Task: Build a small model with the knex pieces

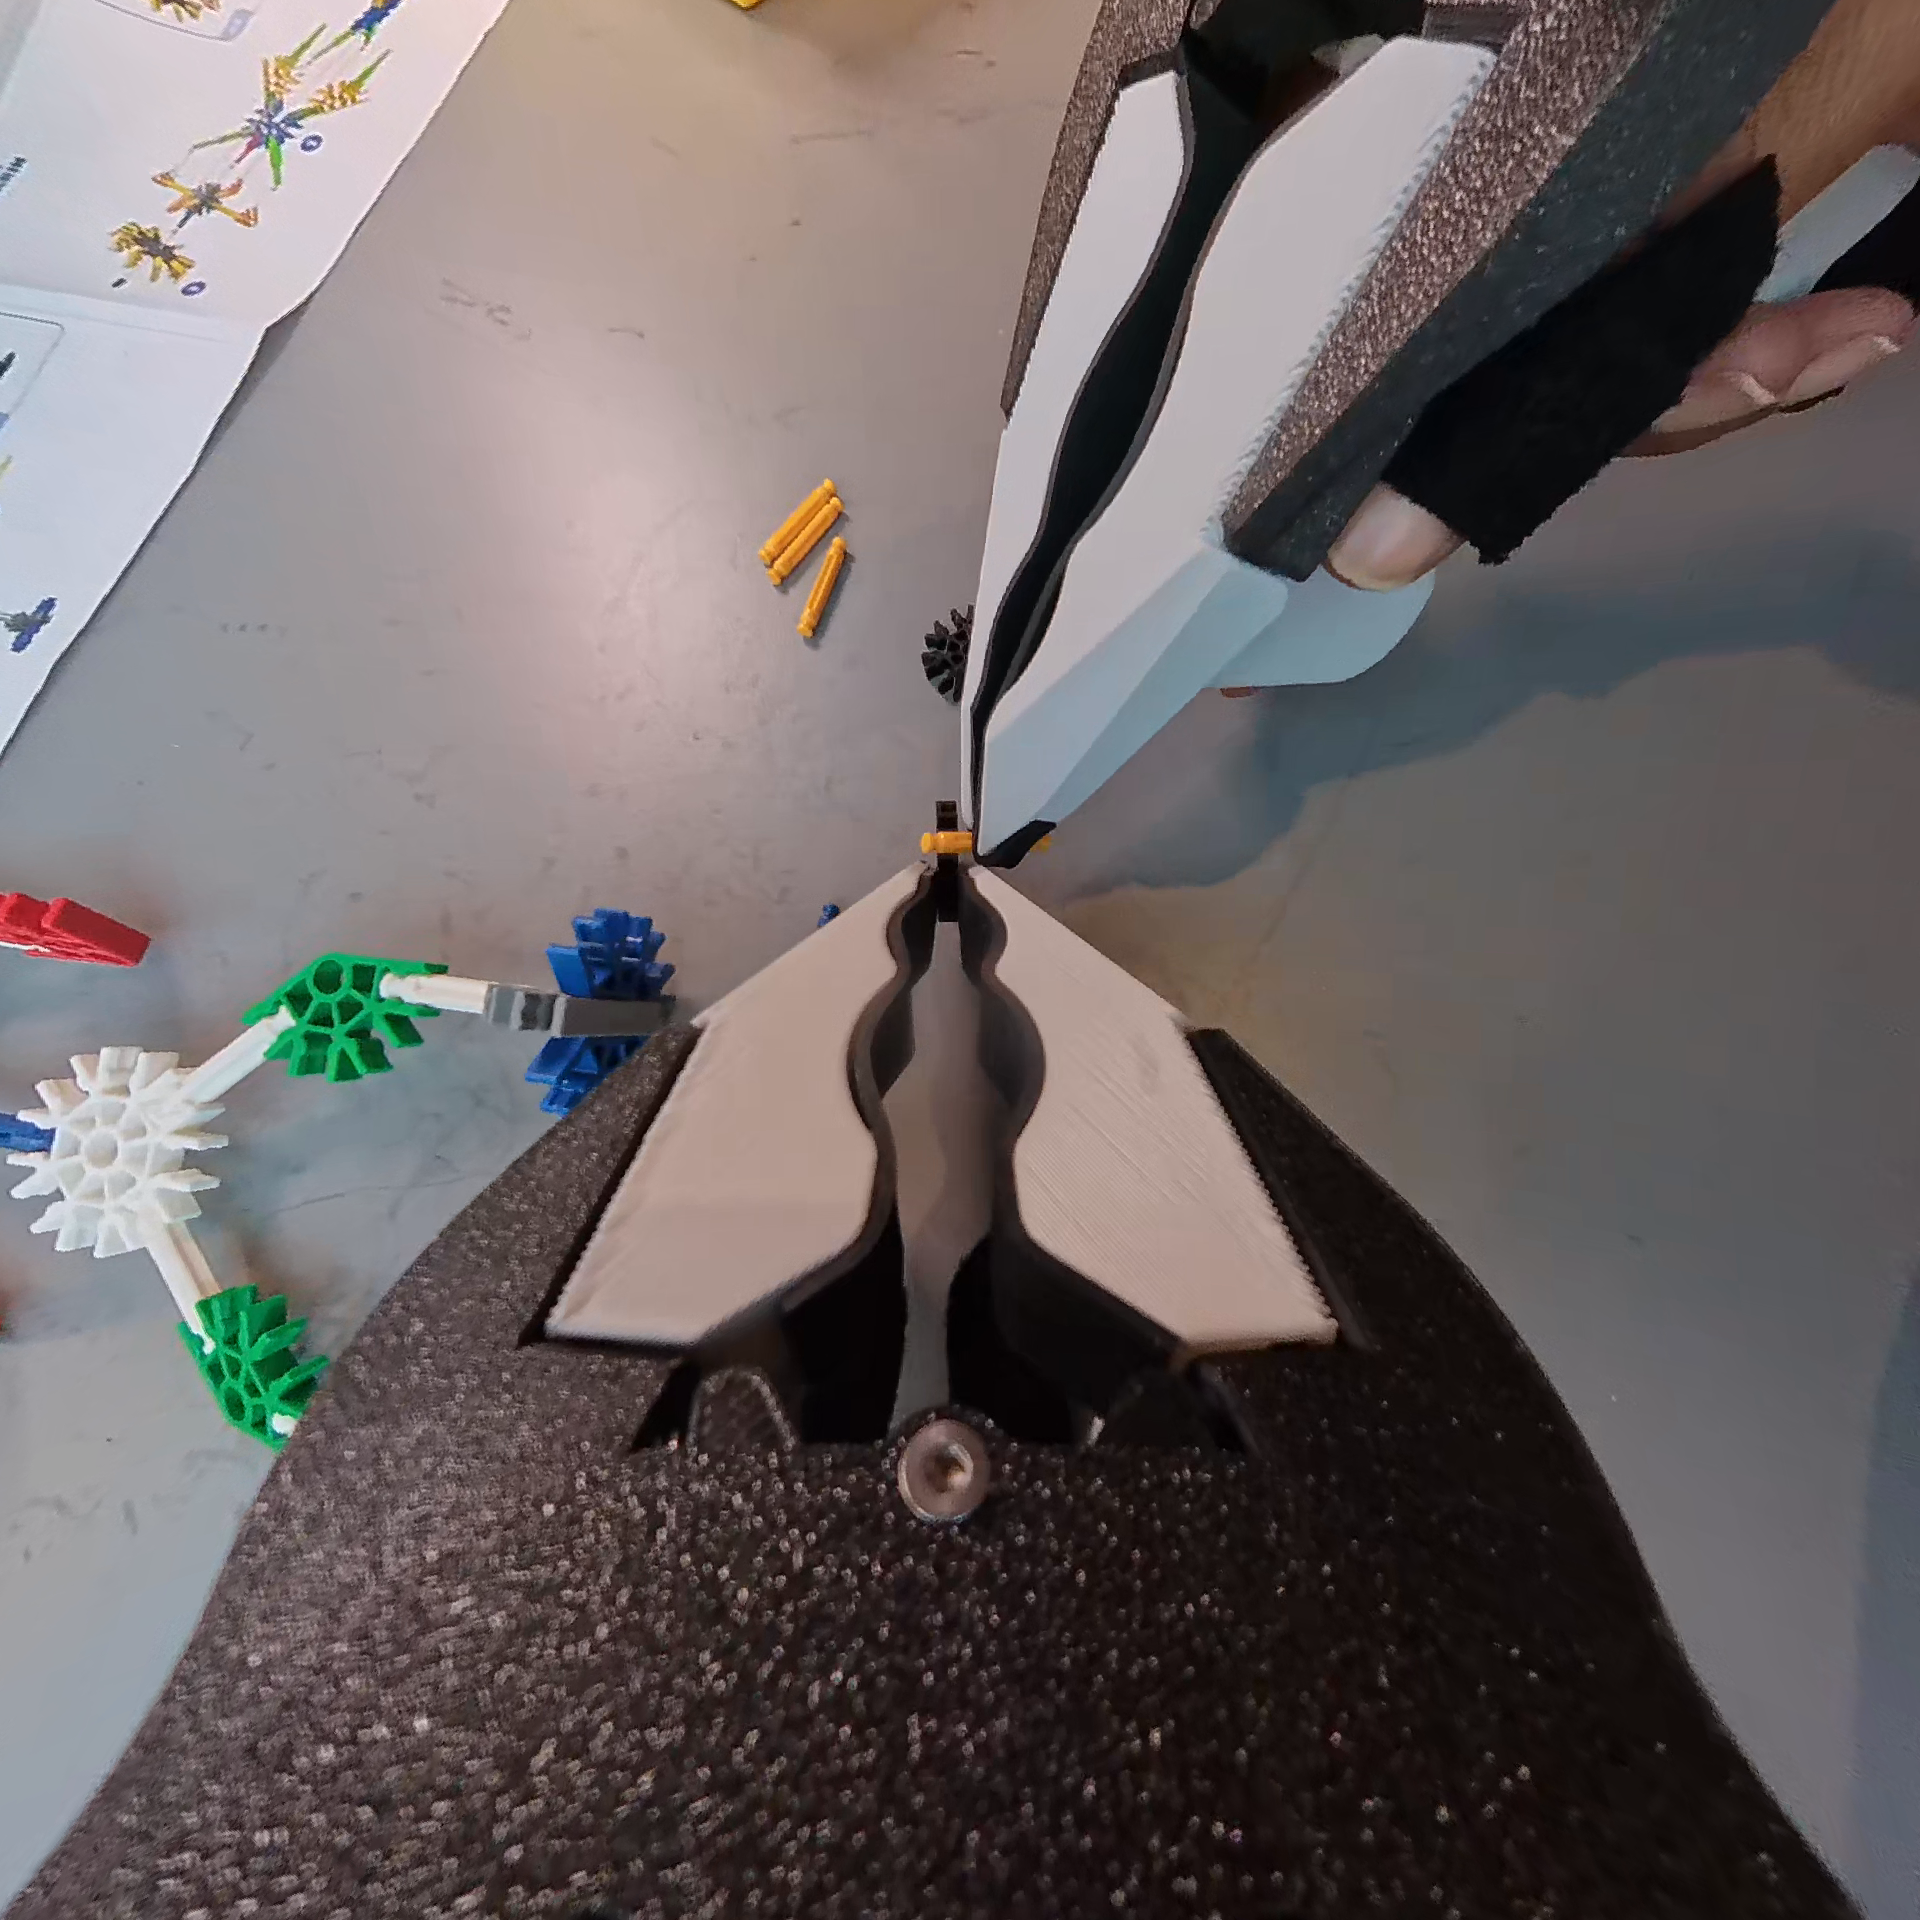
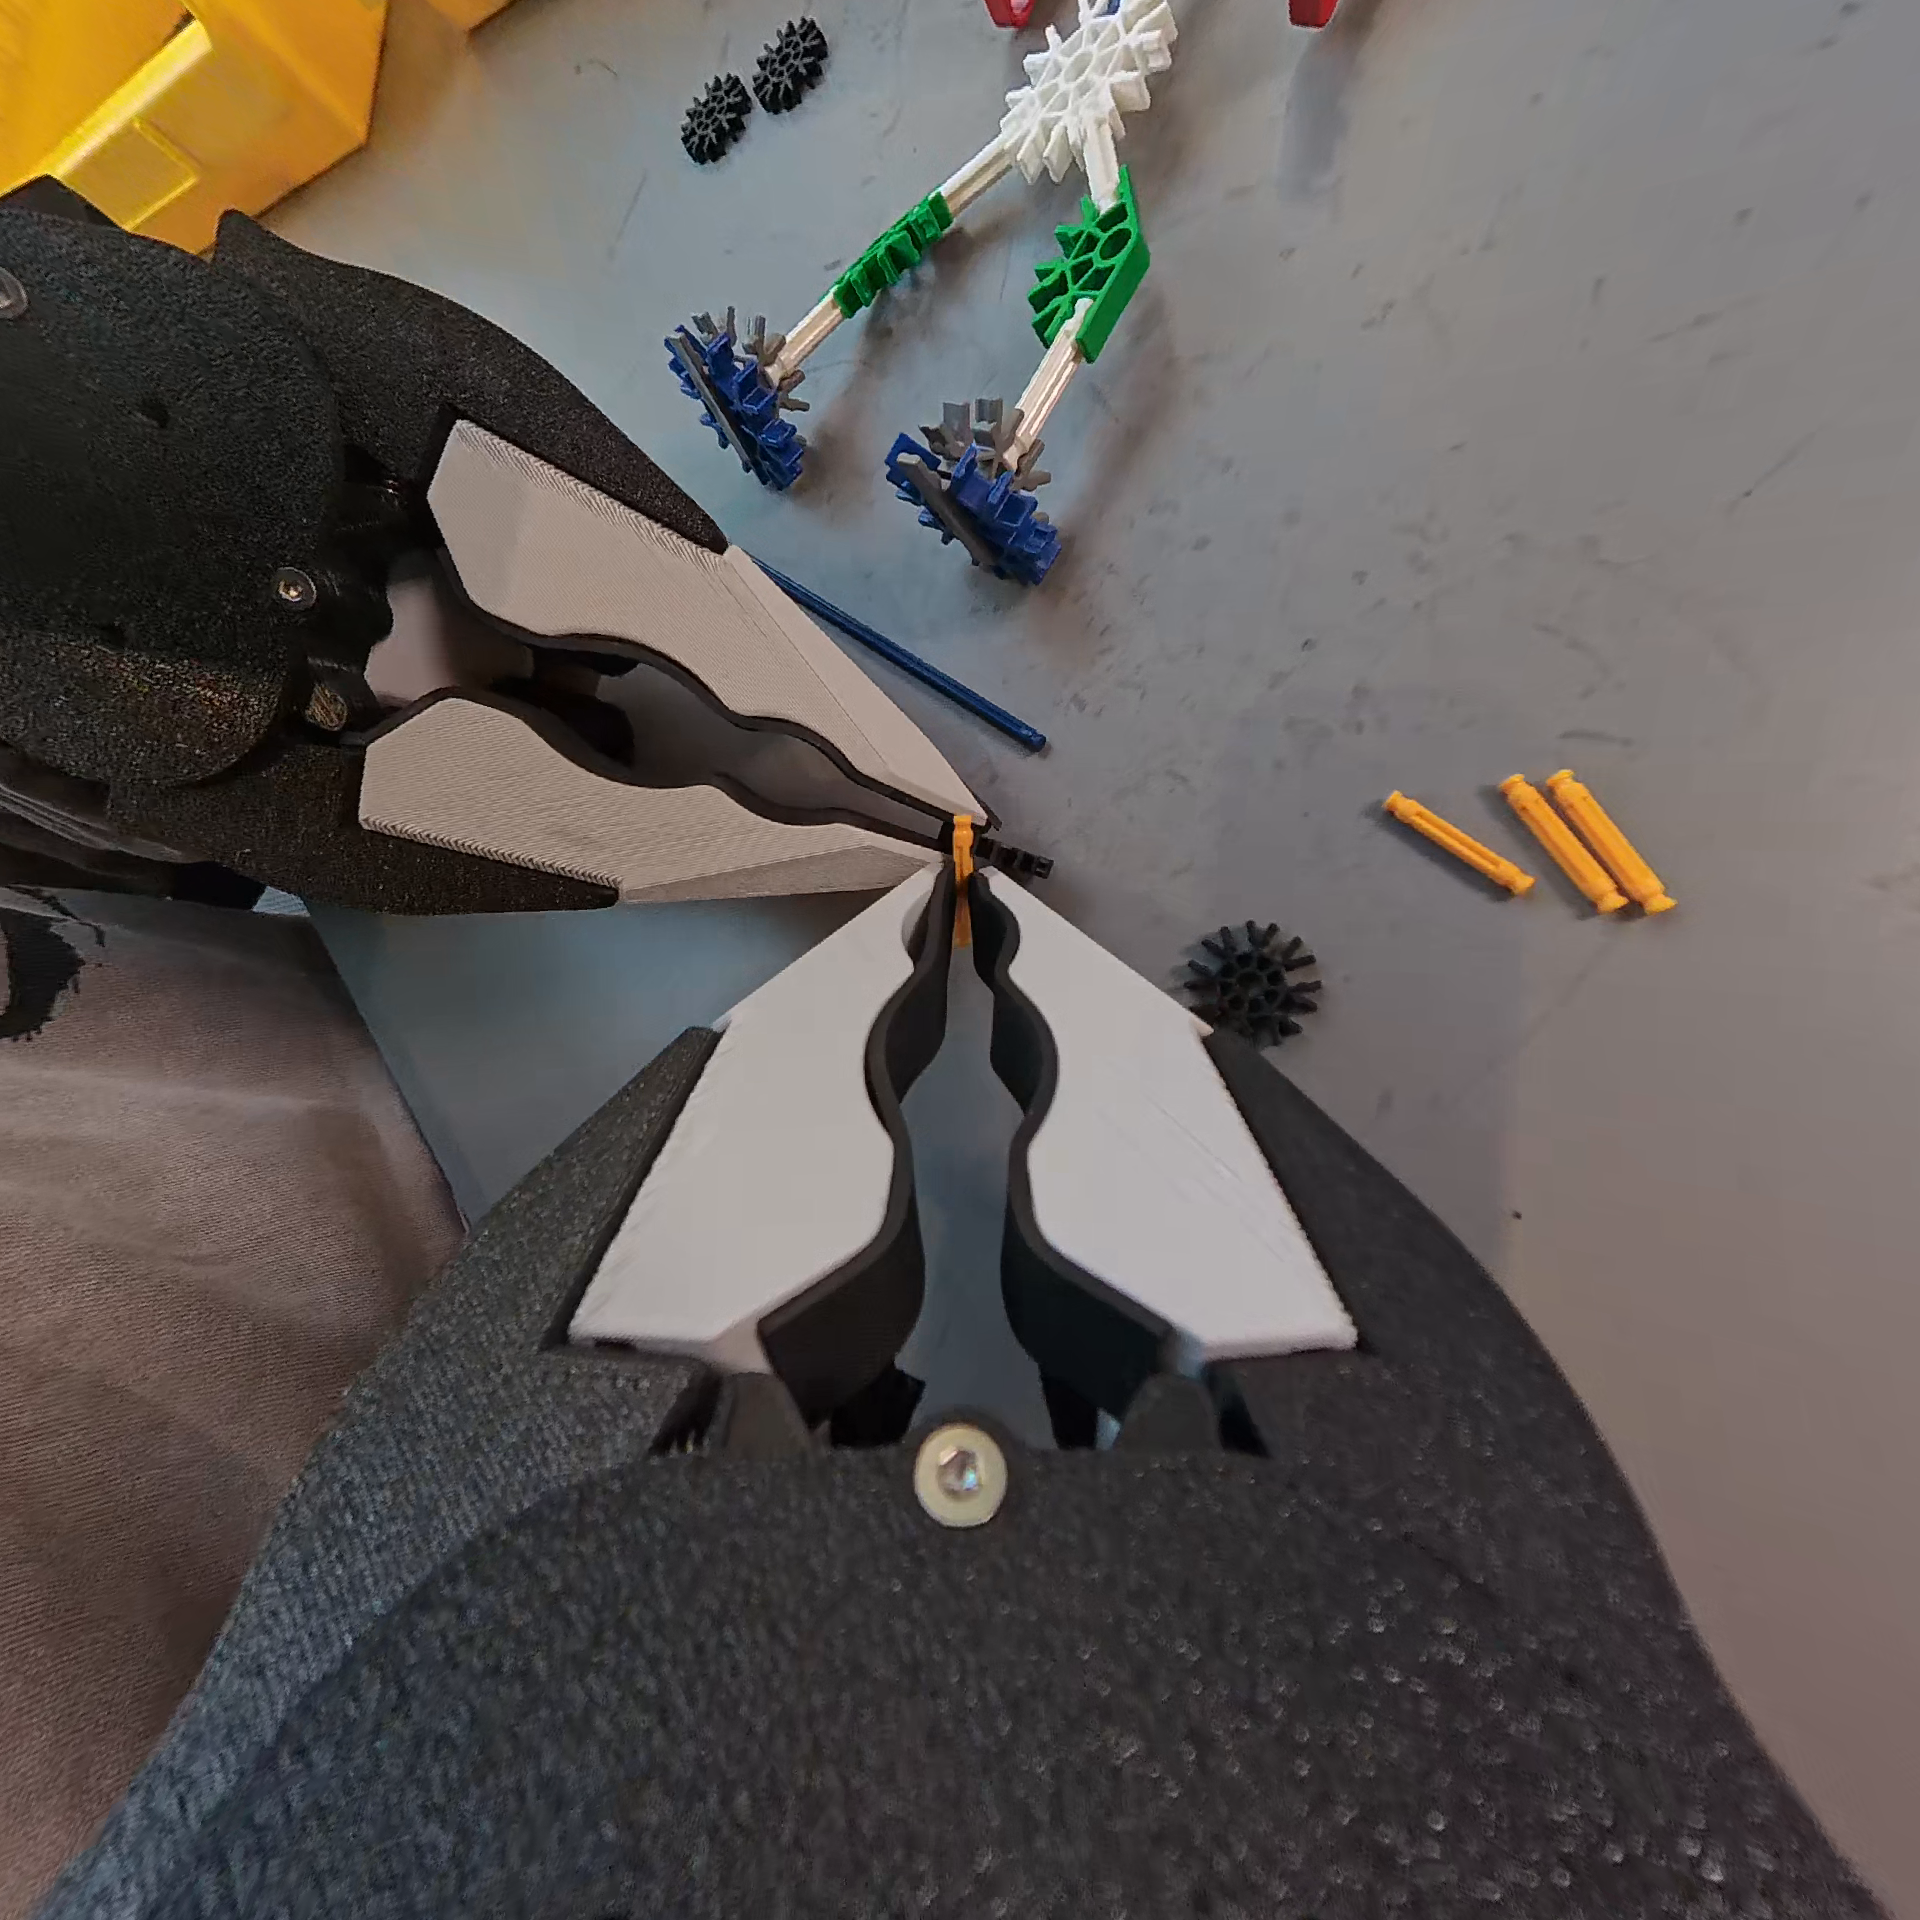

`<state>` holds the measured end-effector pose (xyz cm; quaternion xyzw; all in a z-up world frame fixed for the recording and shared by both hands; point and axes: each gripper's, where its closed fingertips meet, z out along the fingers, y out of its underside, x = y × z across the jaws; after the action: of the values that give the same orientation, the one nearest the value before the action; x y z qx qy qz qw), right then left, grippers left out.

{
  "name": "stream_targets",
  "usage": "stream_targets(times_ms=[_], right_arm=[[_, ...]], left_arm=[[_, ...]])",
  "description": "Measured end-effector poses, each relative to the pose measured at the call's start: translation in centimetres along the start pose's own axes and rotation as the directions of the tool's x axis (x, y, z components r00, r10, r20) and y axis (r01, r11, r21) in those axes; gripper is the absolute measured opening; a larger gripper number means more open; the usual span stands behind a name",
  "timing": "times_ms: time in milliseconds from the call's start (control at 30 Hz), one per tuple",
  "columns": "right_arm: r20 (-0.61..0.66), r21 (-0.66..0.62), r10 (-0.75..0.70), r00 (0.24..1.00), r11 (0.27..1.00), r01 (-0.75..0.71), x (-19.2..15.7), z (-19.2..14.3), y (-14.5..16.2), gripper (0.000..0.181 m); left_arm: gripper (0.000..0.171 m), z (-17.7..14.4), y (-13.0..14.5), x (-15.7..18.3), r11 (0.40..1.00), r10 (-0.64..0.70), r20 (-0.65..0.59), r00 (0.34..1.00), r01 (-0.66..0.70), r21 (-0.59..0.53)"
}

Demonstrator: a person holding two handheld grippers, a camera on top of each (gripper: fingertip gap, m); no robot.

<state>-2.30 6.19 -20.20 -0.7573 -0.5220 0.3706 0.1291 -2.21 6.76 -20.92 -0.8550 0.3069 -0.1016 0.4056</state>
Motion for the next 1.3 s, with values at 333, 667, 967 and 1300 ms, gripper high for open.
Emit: stream_targets(times_ms=[333, 667, 967, 1300], right_arm=[[-0.034, 0.027, -0.014, 0.999, 1.0, 0.015, 0.1, -0.1, 0.4, 0.002], [-0.081, 0.044, -0.031, 0.996, 0.998, 0.035, 0.5, -0.2, 0.9, 0.0], [-0.177, -0.085, -0.343, 0.922, 0.939, 0.333, 1.0, -0.7, 1.0, 0.015], [-0.105, -0.198, -0.408, 0.907, 0.902, 0.383, 1.5, 0.2, 1.7, 0.001]], left_arm=[[0.002, 0.0, 0.0, 0.2, 0.999, 0.039, 0.005, 0.999, -0.039, -0.007], [0.002, 0.1, 0.1, 0.4, 0.997, 0.07, 0.008, 0.998, -0.07, -0.014], [0.002, 0.1, 0.3, 0.2, 0.998, 0.058, -0.002, 0.998, -0.058, -0.021], [0.002, 0.0, 0.5, 0.0, 1.0, 0.008, -0.033, 0.999, -0.008, -0.017]])
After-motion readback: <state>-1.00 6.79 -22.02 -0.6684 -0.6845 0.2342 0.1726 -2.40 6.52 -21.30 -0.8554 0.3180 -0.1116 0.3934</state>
